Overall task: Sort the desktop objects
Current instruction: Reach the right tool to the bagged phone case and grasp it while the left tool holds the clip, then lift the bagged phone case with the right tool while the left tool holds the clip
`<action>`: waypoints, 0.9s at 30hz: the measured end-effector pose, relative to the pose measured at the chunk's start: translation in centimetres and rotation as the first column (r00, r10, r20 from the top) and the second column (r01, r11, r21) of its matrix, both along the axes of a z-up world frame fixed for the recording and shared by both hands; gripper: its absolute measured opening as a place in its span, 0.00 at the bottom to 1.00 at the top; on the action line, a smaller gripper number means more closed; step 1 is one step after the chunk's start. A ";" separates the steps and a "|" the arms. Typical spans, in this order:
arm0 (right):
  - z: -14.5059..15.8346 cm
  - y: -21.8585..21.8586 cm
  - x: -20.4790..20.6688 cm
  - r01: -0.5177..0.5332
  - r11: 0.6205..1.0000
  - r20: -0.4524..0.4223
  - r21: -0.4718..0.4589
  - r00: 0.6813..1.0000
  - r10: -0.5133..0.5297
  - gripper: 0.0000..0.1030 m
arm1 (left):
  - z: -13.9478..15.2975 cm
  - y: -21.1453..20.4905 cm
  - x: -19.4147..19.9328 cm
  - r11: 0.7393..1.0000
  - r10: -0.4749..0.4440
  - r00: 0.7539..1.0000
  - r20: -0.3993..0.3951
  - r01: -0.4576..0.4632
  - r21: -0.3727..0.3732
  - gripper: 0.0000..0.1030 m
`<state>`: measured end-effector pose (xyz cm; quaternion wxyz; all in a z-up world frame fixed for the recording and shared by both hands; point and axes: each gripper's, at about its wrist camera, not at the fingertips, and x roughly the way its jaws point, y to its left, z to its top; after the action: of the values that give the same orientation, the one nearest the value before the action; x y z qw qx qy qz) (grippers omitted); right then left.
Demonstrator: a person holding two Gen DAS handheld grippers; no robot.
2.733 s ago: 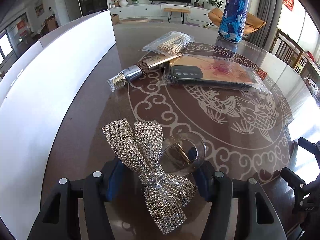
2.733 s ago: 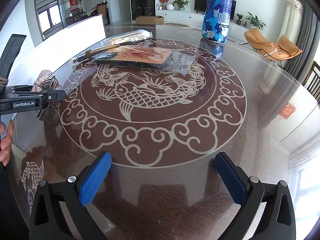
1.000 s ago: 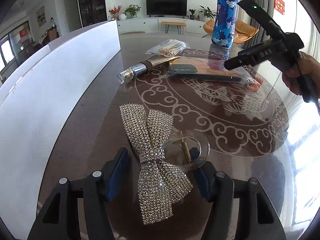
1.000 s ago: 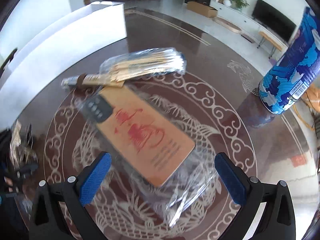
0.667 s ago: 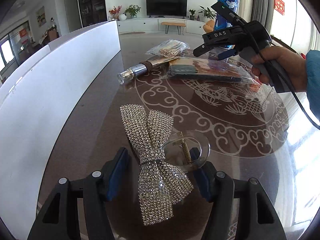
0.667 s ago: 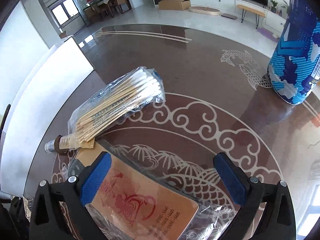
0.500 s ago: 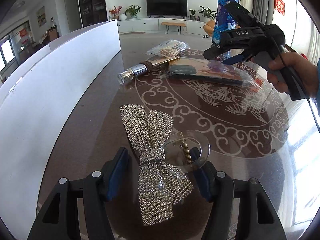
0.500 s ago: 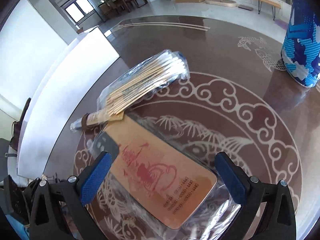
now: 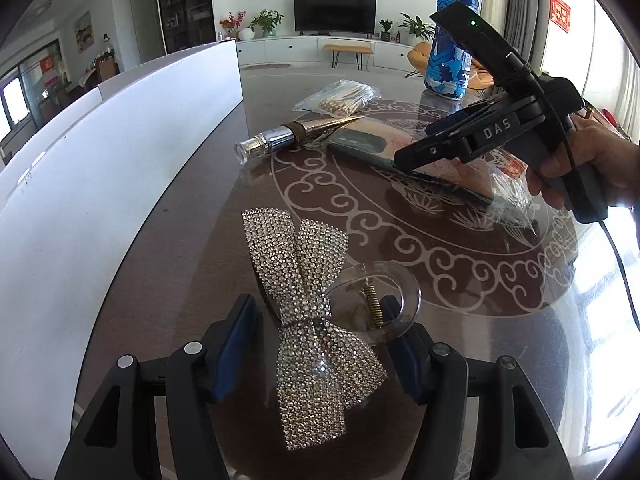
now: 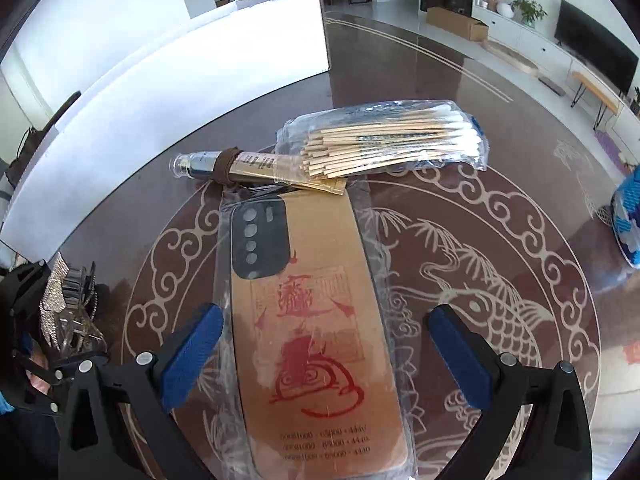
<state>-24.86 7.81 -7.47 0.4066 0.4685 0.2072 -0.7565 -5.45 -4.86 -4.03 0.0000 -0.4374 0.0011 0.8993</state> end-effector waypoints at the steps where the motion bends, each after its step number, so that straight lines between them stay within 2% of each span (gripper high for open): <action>1: -0.1 -0.5 0.4 -0.032 0.999 -0.014 0.001 0.999 0.032 1.00 | 0.0 -0.1 0.0 1.000 0.004 1.000 0.000 -0.004 0.001 0.61; 5: -0.3 -1.5 1.5 -0.047 0.997 -0.046 0.057 0.998 0.049 0.98 | -0.1 -0.1 -0.2 1.000 0.012 1.000 -0.002 -0.012 -0.002 0.61; 6: -0.1 -1.5 1.8 -0.038 0.998 -0.045 0.051 0.998 0.040 0.94 | -0.1 -0.1 -0.3 1.000 0.013 1.000 -0.002 -0.013 -0.002 0.61; 7: 0.2 -1.4 2.3 -0.036 0.998 -0.054 0.042 0.998 0.038 0.81 | -0.1 -0.1 -0.3 1.000 0.013 1.000 -0.002 -0.013 -0.002 0.61; 8: 0.4 -1.1 2.6 -0.025 0.999 -0.054 0.032 0.998 0.027 0.75 | -0.1 0.0 -0.4 1.000 0.013 1.000 -0.002 -0.013 -0.002 0.61; 13: 0.5 2.6 6.3 0.112 0.994 -0.068 0.014 0.992 -0.111 0.75 | -0.1 0.1 -0.1 1.000 0.009 1.000 -0.003 -0.009 -0.002 0.61; 15: 0.6 5.5 8.4 0.240 0.971 -0.073 -0.003 0.968 -0.240 0.75 | -0.1 0.3 -0.1 1.000 -0.003 1.000 -0.003 0.003 -0.001 0.61; 19: 1.1 12.2 14.7 0.475 0.880 -0.091 -0.015 0.876 -0.474 0.75 | -0.1 1.6 0.2 0.998 -0.057 0.998 0.001 0.057 -0.001 0.61; 20: 1.0 13.4 16.0 0.505 0.863 -0.091 -0.017 0.858 -0.505 0.75 | -0.1 2.0 0.4 0.997 -0.077 0.997 0.002 0.077 0.000 0.61; 24: 0.9 16.7 20.5 0.564 0.826 -0.079 -0.018 0.822 -0.564 0.78 | 0.0 3.7 0.8 0.989 -0.148 0.989 0.004 0.148 -0.004 0.61; 26: 0.6 17.0 20.4 0.590 0.807 -0.057 -0.015 0.806 -0.590 0.94 | 0.0 3.8 0.9 0.988 -0.151 0.988 0.006 0.151 0.002 0.64; 27: 0.5 17.2 20.5 0.591 0.806 -0.054 -0.014 0.805 -0.591 0.96 | -0.1 3.9 0.8 0.989 -0.151 0.988 0.012 0.151 0.001 0.73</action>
<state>-4.32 25.04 -6.99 0.1443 0.4893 0.0636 -0.8577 -4.67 -0.99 -4.10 0.0681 -0.4417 0.0341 0.8939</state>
